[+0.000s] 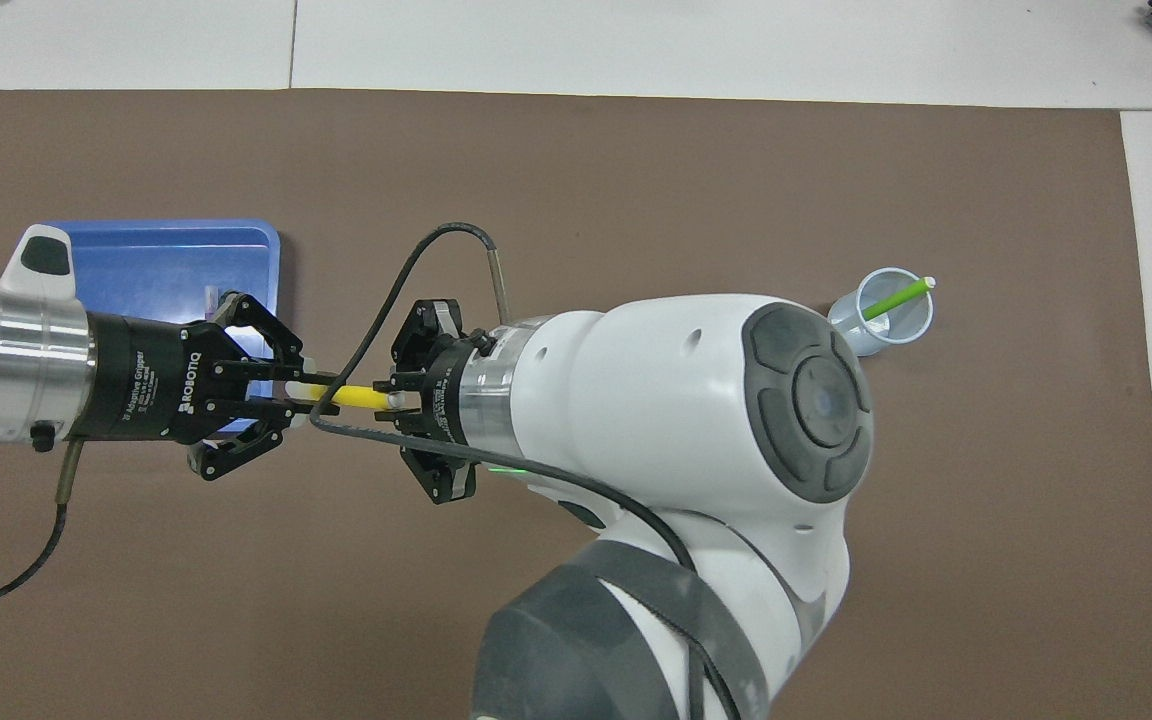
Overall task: Right arm passes pens to left for tray arrangement
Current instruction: 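Lower the yellow pen into the tray with the left gripper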
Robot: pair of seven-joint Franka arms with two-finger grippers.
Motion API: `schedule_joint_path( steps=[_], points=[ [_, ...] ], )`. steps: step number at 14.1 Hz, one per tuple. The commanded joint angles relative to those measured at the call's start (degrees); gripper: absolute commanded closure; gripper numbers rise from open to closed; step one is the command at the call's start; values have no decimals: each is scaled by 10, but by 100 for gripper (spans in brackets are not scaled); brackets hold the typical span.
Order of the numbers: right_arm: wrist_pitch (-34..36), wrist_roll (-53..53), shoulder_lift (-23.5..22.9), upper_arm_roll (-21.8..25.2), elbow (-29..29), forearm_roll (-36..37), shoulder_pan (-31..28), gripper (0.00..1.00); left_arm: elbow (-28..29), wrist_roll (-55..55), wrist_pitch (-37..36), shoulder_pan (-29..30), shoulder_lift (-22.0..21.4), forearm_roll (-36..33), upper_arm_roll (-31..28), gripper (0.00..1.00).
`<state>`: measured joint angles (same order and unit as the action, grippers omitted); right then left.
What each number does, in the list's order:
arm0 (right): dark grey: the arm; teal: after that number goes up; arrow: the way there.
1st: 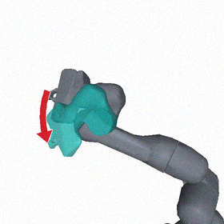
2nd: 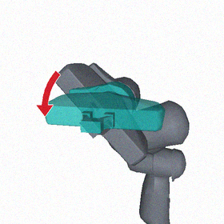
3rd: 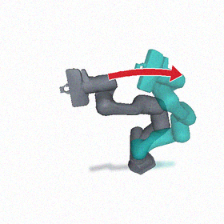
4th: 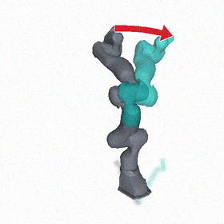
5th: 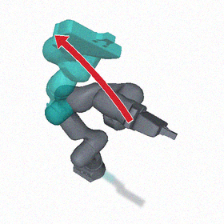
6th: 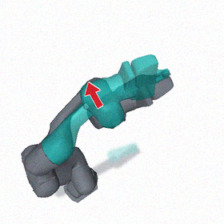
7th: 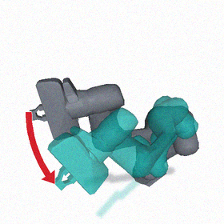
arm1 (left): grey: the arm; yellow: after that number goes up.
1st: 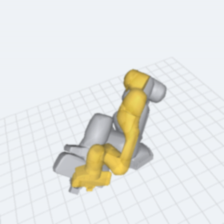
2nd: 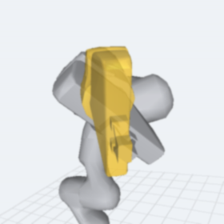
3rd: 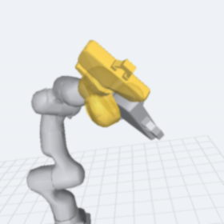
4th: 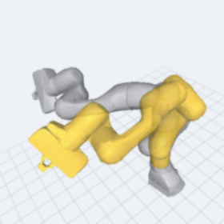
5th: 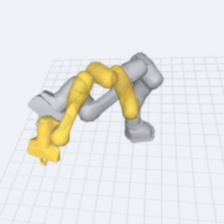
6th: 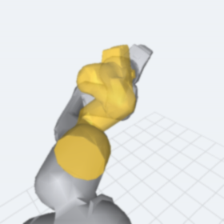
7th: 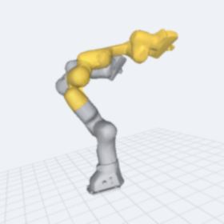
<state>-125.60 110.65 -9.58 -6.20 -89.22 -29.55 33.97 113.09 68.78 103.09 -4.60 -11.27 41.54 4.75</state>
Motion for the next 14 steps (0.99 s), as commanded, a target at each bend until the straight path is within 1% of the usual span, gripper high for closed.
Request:
schedule_joint_path(
  steps=[1, 3, 4, 7, 9, 10, 14],
  points=[
    [26, 3, 14, 7, -5, -5, -11, 66, 2, -44, -10, 33, -5, -41, -9, 100],
    [31, -1, 14, 7, -4, -3, -12, 12, 2, -50, -9, 33, -5, -41, -8, 100],
    [34, -2, 14, 7, -1, -2, -13, 0, 4, -58, -10, 34, -6, -41, -9, 100],
    [40, -2, 14, 7, 3, -2, -14, 0, 6, -79, -10, 43, -7, -62, -8, 100],
    [42, -3, 14, 7, 3, 1, -15, 0, 6, -114, -10, 44, -7, -73, -9, 100],
    [52, -14, 15, 7, 3, 5, -15, 0, 6, -146, -10, 44, -7, -100, -9, 100],
    [130, -140, 27, 13, 4, 14, -24, 0, 9, -311, -8, 57, -8, -178, -9, 100]
  ],
)
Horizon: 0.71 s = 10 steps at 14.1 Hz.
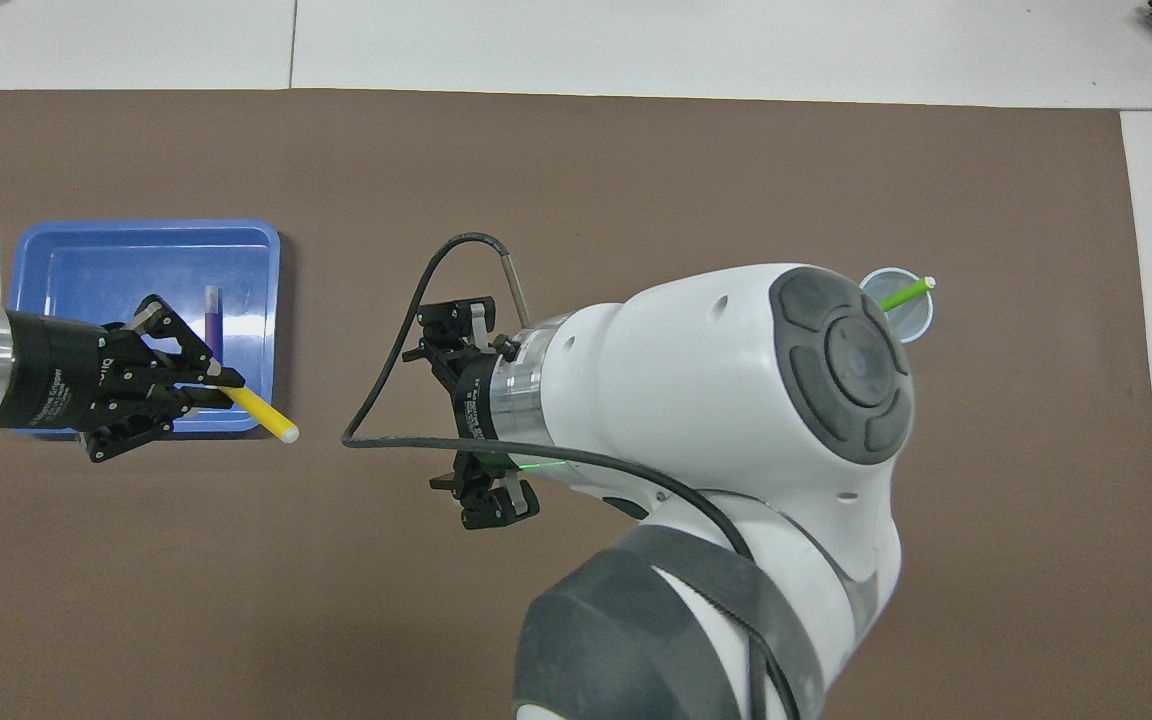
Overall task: Right arm passes pens to left for tray arrangement
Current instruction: 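Lower the yellow pen into the tray with the left gripper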
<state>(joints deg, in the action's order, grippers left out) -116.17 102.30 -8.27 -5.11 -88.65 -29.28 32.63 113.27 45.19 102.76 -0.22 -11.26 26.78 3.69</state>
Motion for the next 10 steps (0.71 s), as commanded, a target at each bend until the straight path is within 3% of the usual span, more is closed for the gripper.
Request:
schedule_joint_path(
  steps=[1, 4, 10],
  points=[
    [48, -78, 19, 2, -2, 22, -13, 0, 8, -127, 0, 15, -8, -55, 2, 100],
    [64, -126, 25, 1, -3, 62, -13, 0, 18, -311, 32, 27, -7, -117, 2, 100],
    [132, -315, 38, 2, -9, 102, -42, 0, 18, -540, 78, 69, 23, -161, 2, 100]
  ],
)
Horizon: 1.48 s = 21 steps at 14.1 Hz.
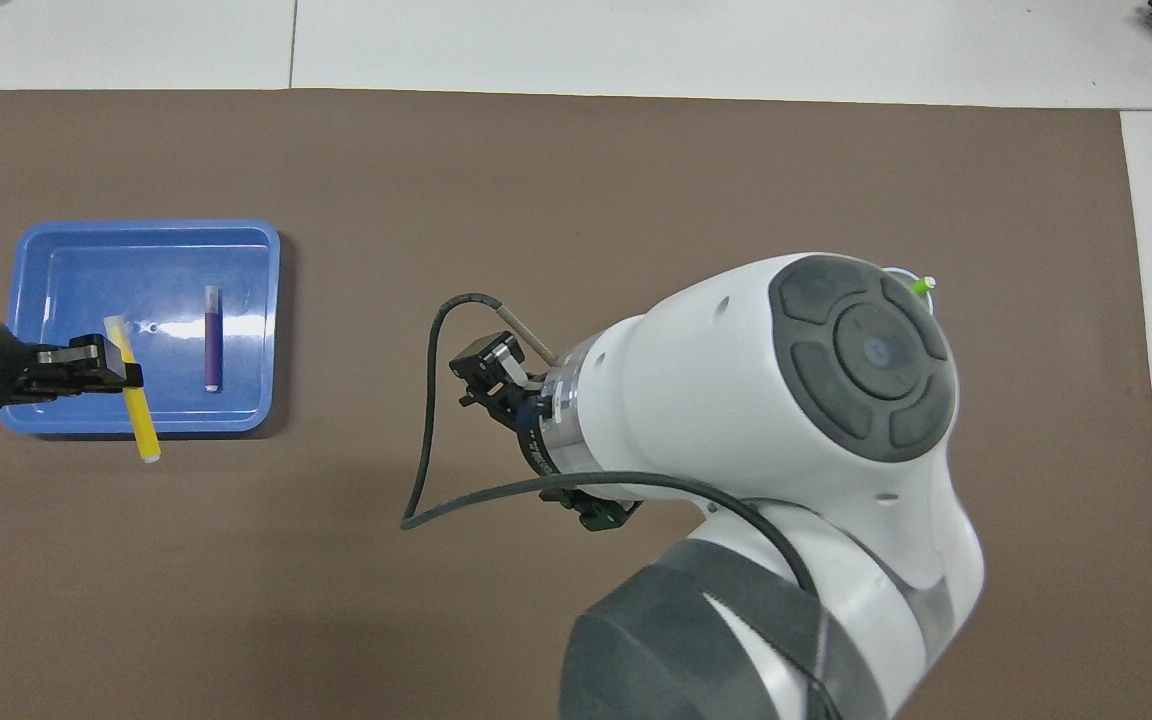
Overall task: Right arm passes pens to left for tray arrangement
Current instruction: 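Lower the yellow pen into the tray with the left gripper, then release the yellow pen with the left gripper while the right gripper reaches the cup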
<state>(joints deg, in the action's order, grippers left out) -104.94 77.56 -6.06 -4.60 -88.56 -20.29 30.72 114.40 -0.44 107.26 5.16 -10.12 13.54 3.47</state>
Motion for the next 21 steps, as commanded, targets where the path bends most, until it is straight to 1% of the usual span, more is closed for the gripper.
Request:
schedule_joint_path(
  steps=[1, 3, 5, 8, 10, 11, 13, 15, 16, 17, 19, 20, 21],
  points=[
    [27, -97, 16, -3, -11, 13, -37, 0, 6, -136, 56, 26, 25, -41, 4, 100],
    [30, -148, 21, -3, -14, 14, -64, 0, -1, -187, 83, 45, 50, -51, 4, 100],
    [37, -198, 21, -3, -15, 22, -87, 0, -1, -191, 105, 48, 68, -51, 4, 100],
    [46, -281, 21, -3, -15, 81, -111, 0, -10, -227, 109, 48, 91, -68, 4, 100],
    [61, -386, 22, -4, -15, 111, -137, 0, -11, -284, 129, 56, 110, -83, 4, 100],
    [69, -441, 22, -4, -16, 112, -158, 0, -11, -300, 142, 59, 122, -84, 4, 100],
    [83, -572, 23, -4, -24, 112, -199, 4, -10, -302, 150, 70, 128, -91, 4, 100],
    [73, -705, 30, -4, -42, 112, -238, 7, -9, -291, 140, 74, 128, -104, 1, 100],
    [63, -768, 33, -5, -56, 112, -255, 8, -10, -260, 138, 75, 133, -104, 0, 100],
    [48, -837, 40, -5, -72, 112, -268, 8, -16, -218, 138, 70, 155, -106, 0, 100],
    [10, -969, 57, -5, -118, 112, -302, 11, -57, -197, 139, 67, 219, -106, 1, 100],
    [-15, -1032, 66, -5, -142, 111, -315, 15, -77, -197, 134, 73, 240, -106, 1, 100],
    [-35, -1089, 69, -5, -161, 111, -330, 17, -85, -197, 128, 75, 248, -106, 0, 100]
  ],
)
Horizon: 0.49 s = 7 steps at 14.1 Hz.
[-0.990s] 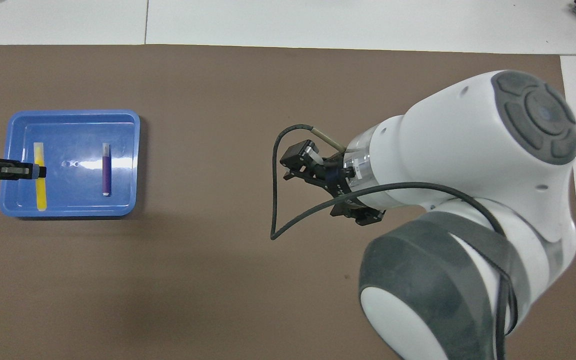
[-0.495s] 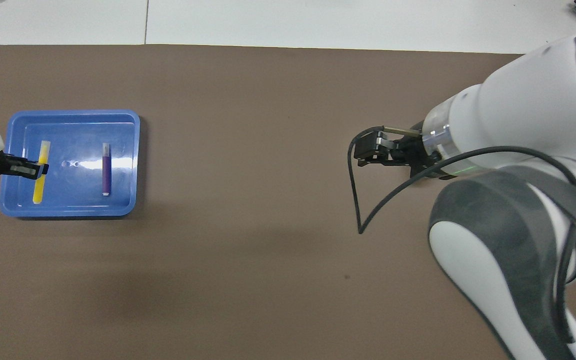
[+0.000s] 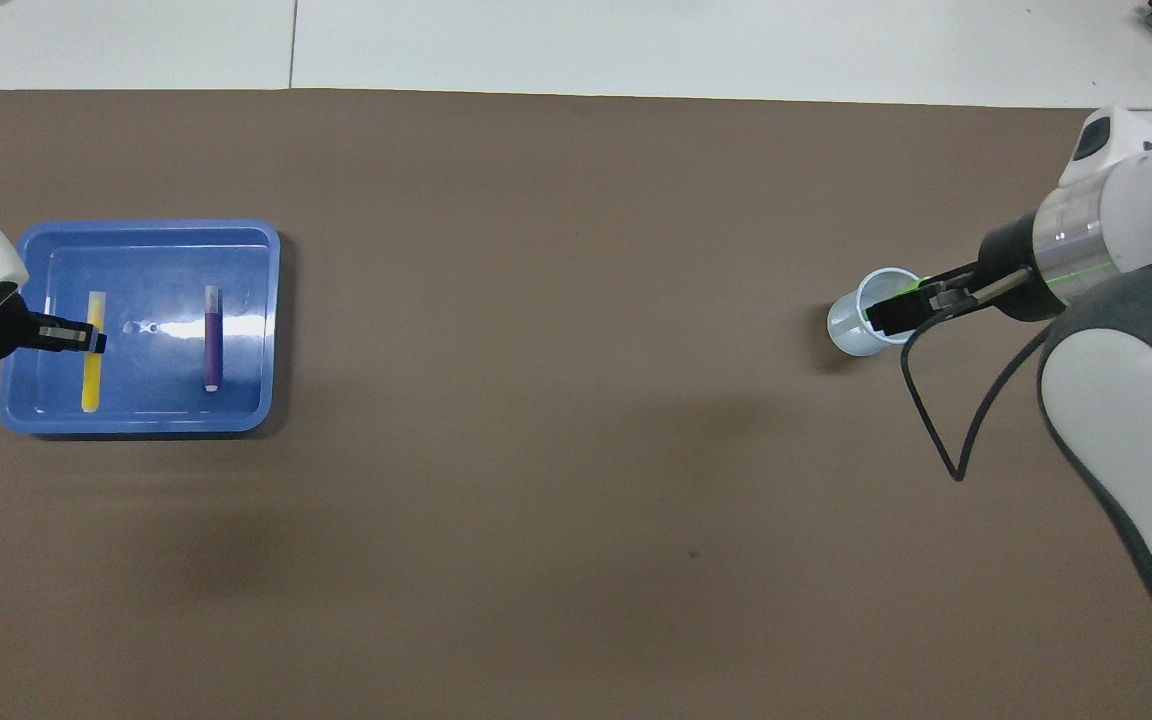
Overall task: Right arm passes pens to left for tray arrangement
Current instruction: 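Release the yellow pen with the left gripper while the right gripper reaches the cup, then grasp the green pen in the cup with the right gripper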
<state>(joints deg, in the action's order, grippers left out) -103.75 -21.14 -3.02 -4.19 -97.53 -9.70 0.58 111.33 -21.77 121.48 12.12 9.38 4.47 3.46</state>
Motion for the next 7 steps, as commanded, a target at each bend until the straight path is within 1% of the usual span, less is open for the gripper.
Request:
schedule_joint_path(
  steps=[1, 3, 4, 5, 7],
  points=[
    [-59, -157, 38, -9, -80, 0, -43, 19, -56, 16, -13, 9, 63, -15, 0, 100],
    [-71, -242, 30, -9, -91, -10, -62, 26, -60, 16, -5, 12, 79, -15, 1, 100],
    [-73, -274, 22, -9, -91, -25, -73, 27, -66, 16, 0, 8, 95, -15, 0, 100],
    [-73, -313, 8, -9, -91, -55, -87, 27, -62, 18, 0, 5, 100, -16, 1, 100],
    [-71, -373, -18, -9, -90, -108, -117, 27, -64, 43, -12, 3, 100, -14, 1, 100]
  ],
)
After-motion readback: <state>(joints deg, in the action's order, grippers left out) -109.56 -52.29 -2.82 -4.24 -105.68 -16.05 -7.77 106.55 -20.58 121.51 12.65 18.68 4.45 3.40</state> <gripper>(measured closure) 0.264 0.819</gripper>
